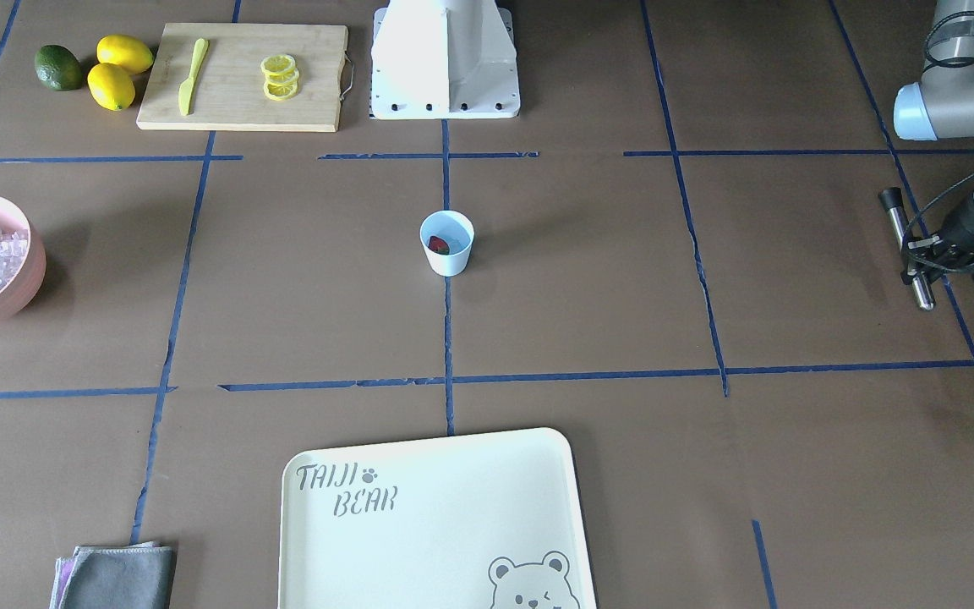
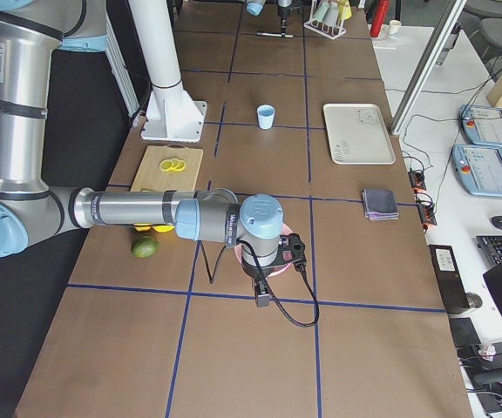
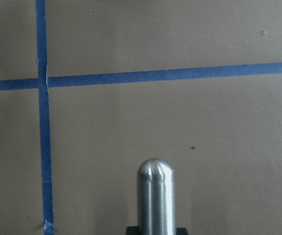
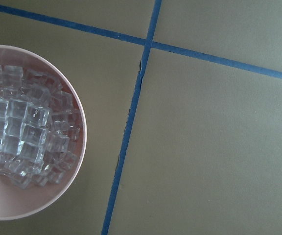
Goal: Mash ice and strawberries in cup
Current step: 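Lower the muddler onto the table with the left gripper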
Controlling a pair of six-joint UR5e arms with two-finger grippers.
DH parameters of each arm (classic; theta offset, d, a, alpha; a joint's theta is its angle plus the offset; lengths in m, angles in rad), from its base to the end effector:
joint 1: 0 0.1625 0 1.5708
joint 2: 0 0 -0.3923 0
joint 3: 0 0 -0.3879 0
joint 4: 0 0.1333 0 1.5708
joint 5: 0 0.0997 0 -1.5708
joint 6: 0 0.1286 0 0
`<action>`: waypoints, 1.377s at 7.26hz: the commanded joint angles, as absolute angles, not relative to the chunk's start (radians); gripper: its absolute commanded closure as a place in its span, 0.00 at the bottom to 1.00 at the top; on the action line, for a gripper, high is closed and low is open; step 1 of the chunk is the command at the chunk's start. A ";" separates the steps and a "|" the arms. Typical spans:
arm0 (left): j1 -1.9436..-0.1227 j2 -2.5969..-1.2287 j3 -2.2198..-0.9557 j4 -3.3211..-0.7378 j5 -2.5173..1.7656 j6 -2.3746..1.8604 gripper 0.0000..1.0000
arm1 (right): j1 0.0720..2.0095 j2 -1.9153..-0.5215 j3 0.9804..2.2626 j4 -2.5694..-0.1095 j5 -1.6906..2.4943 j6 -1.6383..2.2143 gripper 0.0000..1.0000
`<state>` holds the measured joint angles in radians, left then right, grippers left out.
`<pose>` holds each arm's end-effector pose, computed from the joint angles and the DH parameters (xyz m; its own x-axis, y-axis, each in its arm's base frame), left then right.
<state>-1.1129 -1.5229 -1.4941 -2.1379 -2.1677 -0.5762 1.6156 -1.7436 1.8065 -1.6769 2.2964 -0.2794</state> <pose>0.1671 -0.4770 0.6560 0.7505 0.0460 -0.6592 0.0112 0.9965 0.0823 0.0665 -0.4126 0.6250 0.7295 -0.2155 0.6492 0.1627 0.9765 0.1413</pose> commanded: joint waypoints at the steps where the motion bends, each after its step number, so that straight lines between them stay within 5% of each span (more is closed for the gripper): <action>1: -1.111 -1.522 -1.454 -2.166 -2.168 -0.575 0.98 | 1.615 -1.746 1.807 -1.678 2.295 -0.282 0.00; 2: -1.109 -1.525 -1.454 -2.166 -2.166 -0.581 0.90 | 1.615 -1.747 1.807 -1.677 2.296 -0.282 0.00; 3: -1.109 -1.532 -1.454 -2.166 -2.164 -0.581 0.01 | 1.615 -1.749 1.807 -1.678 2.296 -0.284 0.00; 7: -1.118 -1.525 -1.515 -2.143 -2.181 -0.568 0.00 | 1.617 -1.749 1.809 -1.677 2.295 -0.282 0.00; 10: -1.392 -1.528 -1.535 -1.974 -2.394 -0.256 0.00 | 1.615 -1.749 1.809 -1.677 2.295 -0.281 0.00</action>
<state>-1.2679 -1.5276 -1.5231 -2.0768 -2.3368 -0.4242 1.6156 -1.7488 1.8085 -1.6774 2.2954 -0.2820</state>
